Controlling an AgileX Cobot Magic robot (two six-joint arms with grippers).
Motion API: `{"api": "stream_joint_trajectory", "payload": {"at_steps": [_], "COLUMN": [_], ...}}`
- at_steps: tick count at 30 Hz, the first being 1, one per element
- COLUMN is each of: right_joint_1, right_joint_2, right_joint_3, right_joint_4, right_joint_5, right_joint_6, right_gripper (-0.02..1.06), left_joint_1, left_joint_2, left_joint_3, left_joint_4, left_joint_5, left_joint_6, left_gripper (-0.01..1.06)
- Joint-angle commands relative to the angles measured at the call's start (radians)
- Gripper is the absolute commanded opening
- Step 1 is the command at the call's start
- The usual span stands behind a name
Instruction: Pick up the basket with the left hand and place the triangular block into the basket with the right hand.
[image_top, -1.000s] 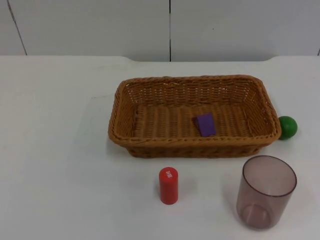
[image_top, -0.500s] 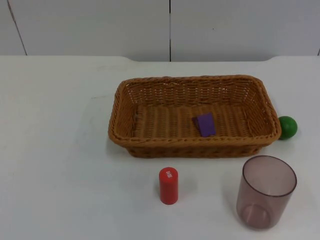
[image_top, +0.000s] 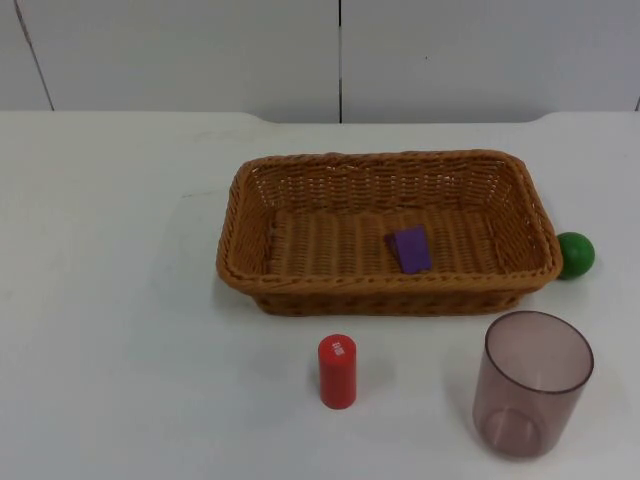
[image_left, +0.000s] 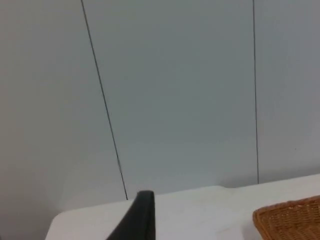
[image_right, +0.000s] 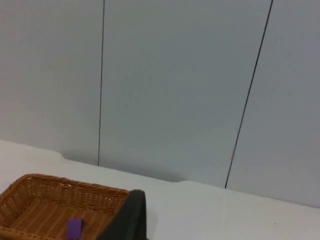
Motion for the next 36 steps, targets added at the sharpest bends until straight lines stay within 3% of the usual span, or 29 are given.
{"api": "stream_joint_trajectory", "payload": {"at_steps": [1, 6, 14, 19, 31, 36], "right_joint_1": [-0.001, -0.001, -0.001, -0.001, -0.001, -0.001], "right_joint_2": [0.000, 0.000, 0.000, 0.000, 0.000, 0.000], "right_joint_3": [0.011, 0.068, 0.217, 0.276, 0.292, 0.292], "right_joint_4": [-0.004, 0.000, -0.002, -0.004, -0.115, -0.117], "right_joint_5": [-0.001, 0.043, 0.087, 0.083, 0.079, 0.085], "right_joint_6": [0.003, 0.040, 0.085, 0.103, 0.178, 0.181], "right_gripper": [1.04, 1.04, 1.04, 1.04, 1.04, 1.04], "left_joint_1": [-0.008, -0.008, -0.008, -0.008, -0.008, -0.008], "left_joint_2": [0.000, 0.000, 0.000, 0.000, 0.000, 0.000], "left_joint_3": [0.005, 0.005, 0.009, 0.054, 0.345, 0.352], "left_joint_4": [-0.003, 0.017, 0.049, 0.089, 0.137, 0.125], "left_joint_5": [0.001, 0.027, 0.183, 0.183, 0.186, 0.078], "left_joint_6": [-0.008, -0.009, -0.019, -0.147, -0.147, -0.155], "left_gripper": [1.05, 1.05, 1.05, 1.05, 1.05, 1.05]}}
